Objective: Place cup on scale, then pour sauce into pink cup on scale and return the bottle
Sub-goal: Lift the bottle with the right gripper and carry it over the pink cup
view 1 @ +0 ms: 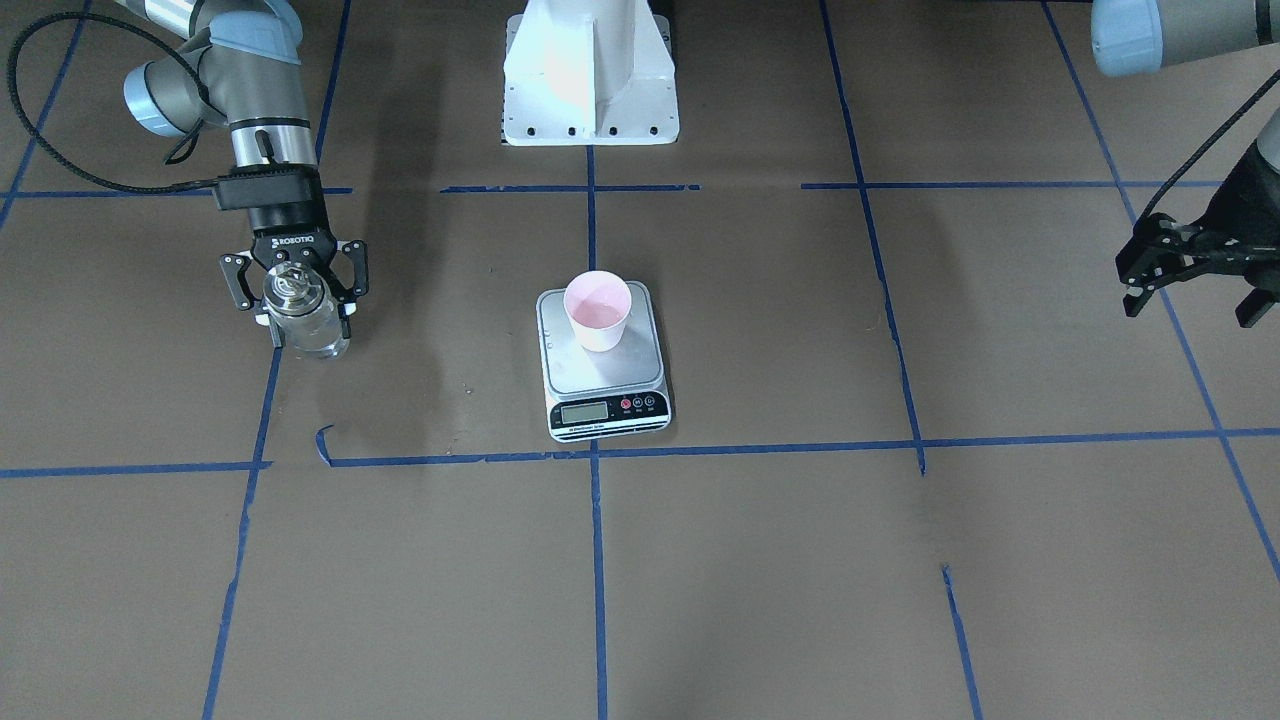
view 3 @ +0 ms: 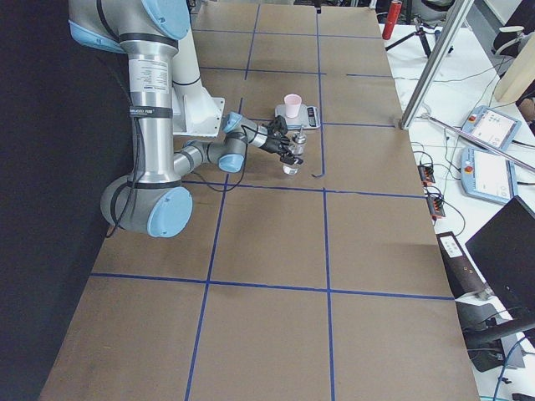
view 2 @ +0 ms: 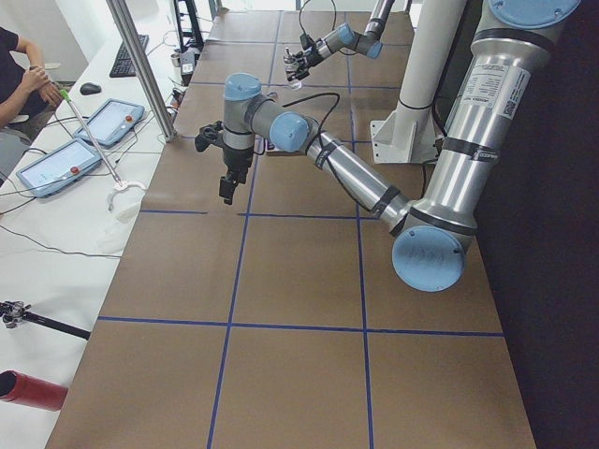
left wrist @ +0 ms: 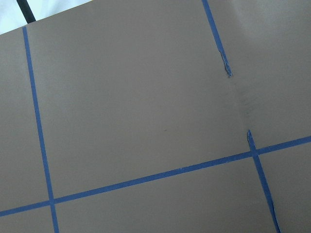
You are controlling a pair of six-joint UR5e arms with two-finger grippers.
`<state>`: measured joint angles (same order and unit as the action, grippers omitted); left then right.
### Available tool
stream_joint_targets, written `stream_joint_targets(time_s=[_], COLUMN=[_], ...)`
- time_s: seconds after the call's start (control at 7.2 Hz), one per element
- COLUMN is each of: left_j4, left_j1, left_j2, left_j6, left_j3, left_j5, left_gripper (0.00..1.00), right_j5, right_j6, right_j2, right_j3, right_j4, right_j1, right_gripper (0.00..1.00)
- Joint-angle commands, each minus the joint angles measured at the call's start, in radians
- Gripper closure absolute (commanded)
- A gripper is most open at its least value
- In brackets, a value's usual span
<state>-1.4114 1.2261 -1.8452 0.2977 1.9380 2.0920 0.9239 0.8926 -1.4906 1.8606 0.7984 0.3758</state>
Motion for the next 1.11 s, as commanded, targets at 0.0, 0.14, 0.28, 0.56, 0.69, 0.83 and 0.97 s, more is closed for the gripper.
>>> stream_joint_targets(time_s=[0.0,0.14,0.28,0.56,0.69,0.83,0.97], left_j4=[-0.004,-0.015,-0.085,-0.198,-0.199,-0.199,-0.199], left_j1=[0.048,0.112,0.16,0.184,0.184,0.184,0.185], left_j2=[0.029,0.056,0.113,0.168,0.17,0.17,0.17], left_j6=[-0.143,-0.263,-0.395,-0.437,-0.439,-0.437,-0.436], left_j3=[-0.033,-0.083,-0.123,-0.159,-0.159,-0.157,-0.157], left_j5=[0.022,0.079,0.106,0.109,0.108,0.108,0.108], left_gripper=[0.0,0.0,0.0,0.0,0.0,0.0,0.0], right_j5=[-0.002,-0.038,-0.072,-0.297,-0.366,-0.422,-0.463], right_j6=[-0.215,-0.338,-0.403,-0.53,-0.576,-0.593,-0.595], right_j2=[0.07,0.073,0.102,0.225,0.261,0.288,0.33], right_j3=[0.009,0.011,0.008,0.008,0.003,0.003,-0.009], right_j4=[0.019,0.021,0.069,0.384,0.495,0.631,0.771], right_j1=[0.025,0.023,0.021,-0.071,-0.11,-0.132,-0.15], right_gripper=[1.0,1.0,1.0,1.0,1.0,1.0,1.0])
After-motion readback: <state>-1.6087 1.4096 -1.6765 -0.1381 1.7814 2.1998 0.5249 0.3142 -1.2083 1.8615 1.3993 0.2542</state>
